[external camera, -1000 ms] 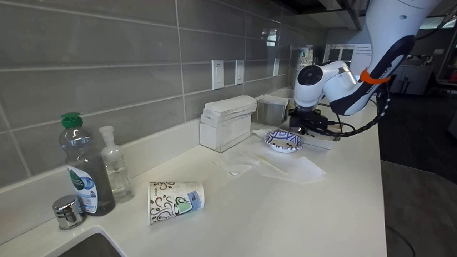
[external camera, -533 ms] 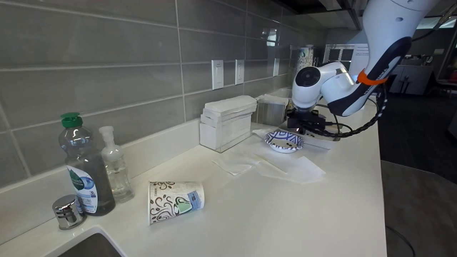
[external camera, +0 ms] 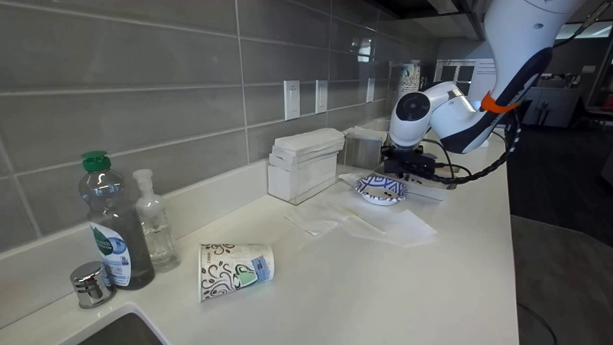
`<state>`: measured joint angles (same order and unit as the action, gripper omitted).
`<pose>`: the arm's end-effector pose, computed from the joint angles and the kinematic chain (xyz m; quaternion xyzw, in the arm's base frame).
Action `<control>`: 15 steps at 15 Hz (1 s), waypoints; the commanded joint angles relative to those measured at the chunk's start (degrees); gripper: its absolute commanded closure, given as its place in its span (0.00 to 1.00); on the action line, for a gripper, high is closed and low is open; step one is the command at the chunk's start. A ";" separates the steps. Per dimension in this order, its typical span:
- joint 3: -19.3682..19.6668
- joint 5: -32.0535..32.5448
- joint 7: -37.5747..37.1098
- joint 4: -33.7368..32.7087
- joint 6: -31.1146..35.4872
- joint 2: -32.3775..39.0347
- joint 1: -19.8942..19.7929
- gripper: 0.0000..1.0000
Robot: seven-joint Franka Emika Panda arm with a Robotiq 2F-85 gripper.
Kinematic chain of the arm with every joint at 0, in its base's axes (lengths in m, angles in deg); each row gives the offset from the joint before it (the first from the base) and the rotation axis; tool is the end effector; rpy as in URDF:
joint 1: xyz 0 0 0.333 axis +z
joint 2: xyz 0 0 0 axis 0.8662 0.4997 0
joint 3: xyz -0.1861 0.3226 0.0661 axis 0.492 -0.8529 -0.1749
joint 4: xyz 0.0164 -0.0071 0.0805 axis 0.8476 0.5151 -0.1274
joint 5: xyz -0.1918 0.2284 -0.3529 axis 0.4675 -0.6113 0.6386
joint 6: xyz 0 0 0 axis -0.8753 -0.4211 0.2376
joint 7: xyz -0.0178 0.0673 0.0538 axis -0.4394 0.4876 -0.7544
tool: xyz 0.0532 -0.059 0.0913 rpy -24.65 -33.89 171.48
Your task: Place some of the pack's contents into the paper plate using the spoon
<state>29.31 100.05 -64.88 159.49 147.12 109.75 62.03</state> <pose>0.6904 -0.1966 0.2378 0.8115 -0.3658 0.3877 0.2395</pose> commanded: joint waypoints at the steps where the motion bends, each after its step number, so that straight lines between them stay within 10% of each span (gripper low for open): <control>1: 0.41 3.74 -2.60 0.01 -0.50 0.74 0.87 0.98; 15: -0.96 1.56 2.26 1.78 3.34 -0.07 -0.51 0.98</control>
<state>28.97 103.08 -64.11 160.06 147.87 110.20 62.30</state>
